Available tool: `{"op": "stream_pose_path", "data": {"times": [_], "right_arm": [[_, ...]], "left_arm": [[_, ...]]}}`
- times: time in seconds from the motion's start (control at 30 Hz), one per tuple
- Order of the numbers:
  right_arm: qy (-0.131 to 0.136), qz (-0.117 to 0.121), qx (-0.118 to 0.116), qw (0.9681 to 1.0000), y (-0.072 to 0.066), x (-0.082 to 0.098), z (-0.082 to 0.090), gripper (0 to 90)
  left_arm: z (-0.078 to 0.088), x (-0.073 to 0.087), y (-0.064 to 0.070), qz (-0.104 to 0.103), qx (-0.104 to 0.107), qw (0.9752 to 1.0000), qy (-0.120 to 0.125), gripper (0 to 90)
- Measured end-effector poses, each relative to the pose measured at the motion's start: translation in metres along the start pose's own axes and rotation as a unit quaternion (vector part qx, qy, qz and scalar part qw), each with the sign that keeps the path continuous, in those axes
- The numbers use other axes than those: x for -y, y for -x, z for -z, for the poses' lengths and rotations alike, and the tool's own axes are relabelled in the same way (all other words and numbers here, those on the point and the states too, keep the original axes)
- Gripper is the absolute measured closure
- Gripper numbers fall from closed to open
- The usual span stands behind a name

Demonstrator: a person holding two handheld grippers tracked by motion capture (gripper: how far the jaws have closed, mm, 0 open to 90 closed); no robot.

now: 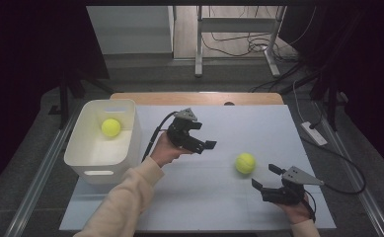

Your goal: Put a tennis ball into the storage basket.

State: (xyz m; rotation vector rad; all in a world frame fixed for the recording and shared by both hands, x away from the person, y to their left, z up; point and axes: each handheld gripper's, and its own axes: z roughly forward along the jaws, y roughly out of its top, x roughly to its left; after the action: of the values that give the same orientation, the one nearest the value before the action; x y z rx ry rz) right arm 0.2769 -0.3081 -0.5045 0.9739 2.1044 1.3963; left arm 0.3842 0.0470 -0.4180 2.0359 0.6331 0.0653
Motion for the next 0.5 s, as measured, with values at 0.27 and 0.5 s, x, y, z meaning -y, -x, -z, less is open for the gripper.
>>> {"op": "stream_pose_path", "data": {"times": [0.27, 0.5], "right_arm": [[0.001, -0.001, -0.002, 1.0, 0.0, 0.0, 0.0, 12.4], [0.001, 0.0, -0.002, 1.0, -0.001, -0.001, 0.0, 12.4]], "left_arm": [[-0.011, -0.002, 0.001, -0.001, 0.005, 1.0, -0.009, 5.2], [-0.022, -0.004, 0.002, -0.004, 0.011, 0.9998, -0.015, 5.2]]}}
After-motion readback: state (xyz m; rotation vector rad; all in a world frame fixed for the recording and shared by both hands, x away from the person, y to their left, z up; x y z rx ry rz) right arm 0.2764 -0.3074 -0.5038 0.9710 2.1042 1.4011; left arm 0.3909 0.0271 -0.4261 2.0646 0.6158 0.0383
